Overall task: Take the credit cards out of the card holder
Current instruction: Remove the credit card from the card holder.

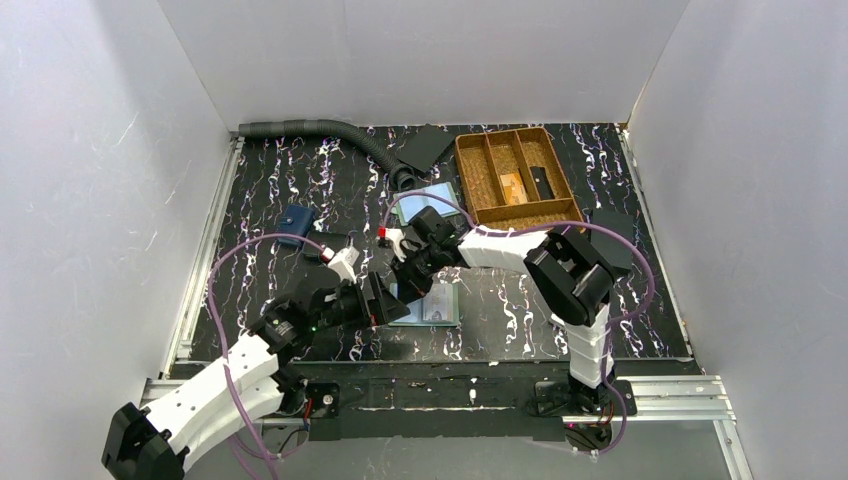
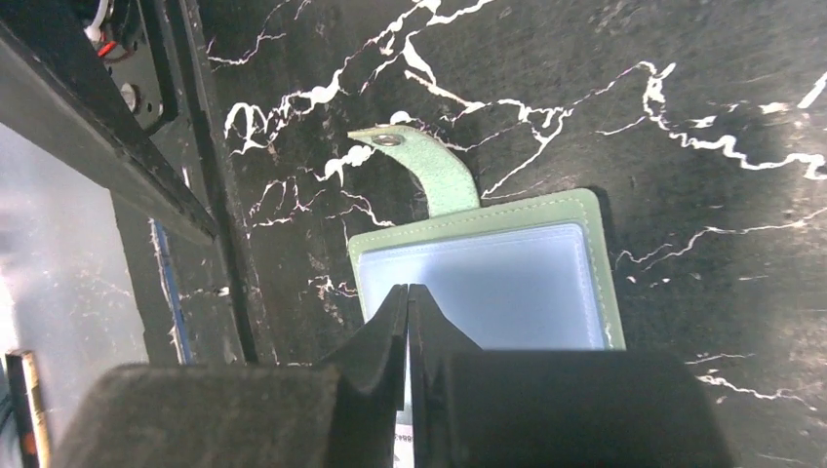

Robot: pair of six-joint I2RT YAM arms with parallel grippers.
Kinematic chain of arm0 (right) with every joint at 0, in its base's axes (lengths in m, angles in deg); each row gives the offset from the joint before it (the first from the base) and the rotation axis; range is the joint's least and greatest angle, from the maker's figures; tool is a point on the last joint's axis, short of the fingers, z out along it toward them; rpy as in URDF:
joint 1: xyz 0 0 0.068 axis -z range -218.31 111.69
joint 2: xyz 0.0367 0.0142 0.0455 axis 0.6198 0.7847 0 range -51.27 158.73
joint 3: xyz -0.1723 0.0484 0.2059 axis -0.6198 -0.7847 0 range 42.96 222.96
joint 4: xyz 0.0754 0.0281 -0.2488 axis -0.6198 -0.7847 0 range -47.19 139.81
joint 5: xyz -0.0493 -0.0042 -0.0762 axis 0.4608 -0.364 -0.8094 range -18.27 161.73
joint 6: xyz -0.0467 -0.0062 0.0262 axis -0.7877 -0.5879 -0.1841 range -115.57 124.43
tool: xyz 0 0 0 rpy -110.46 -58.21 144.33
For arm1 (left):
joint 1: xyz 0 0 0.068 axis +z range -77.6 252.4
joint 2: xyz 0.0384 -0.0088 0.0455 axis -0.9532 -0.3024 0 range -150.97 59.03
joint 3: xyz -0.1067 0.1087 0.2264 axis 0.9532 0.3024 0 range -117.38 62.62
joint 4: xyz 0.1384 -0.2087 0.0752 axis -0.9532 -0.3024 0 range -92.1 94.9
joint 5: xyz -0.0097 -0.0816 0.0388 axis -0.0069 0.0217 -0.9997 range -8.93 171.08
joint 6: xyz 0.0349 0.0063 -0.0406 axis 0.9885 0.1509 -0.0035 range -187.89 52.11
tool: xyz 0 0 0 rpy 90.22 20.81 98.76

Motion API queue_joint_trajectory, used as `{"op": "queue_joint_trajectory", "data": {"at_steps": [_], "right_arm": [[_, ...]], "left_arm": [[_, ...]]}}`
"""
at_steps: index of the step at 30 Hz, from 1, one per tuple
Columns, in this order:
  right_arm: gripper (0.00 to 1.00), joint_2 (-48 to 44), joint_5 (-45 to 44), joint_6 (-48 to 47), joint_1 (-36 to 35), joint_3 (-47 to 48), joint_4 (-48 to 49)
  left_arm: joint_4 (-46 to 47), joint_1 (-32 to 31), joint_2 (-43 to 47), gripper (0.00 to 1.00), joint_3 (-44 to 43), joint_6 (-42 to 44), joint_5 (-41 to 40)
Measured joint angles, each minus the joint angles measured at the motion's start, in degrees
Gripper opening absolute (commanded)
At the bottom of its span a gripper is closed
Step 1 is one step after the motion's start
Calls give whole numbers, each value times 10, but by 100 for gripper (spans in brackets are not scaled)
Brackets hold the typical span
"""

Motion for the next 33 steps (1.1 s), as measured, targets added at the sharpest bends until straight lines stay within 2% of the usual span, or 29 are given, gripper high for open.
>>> {"op": "queue_joint_trajectory", "data": {"at_steps": [5,10,13,17,20,24,33], "right_arm": [[20,4,42,-21,16,9,-35],[30,-53,80,-76,71,-12,-68],[28,-128,101,-97,111,-64,-67],[20,-185,117,-99,144,-128,-39],[15,-186,118,-75,164,-173,-14],[14,-174,113,-44,181,-185,2],[24,-168,108,-15,188,-191,40]], "left_arm": [[65,3,19,93,46,-6,44],[144,4,-34,76,47,-9,72],[197,4,-81,63,47,-9,81],[252,4,-162,53,39,-3,86],[283,4,-230,51,25,0,89],[317,5,-285,51,16,0,88],[348,8,-306,51,14,-1,82]]}}
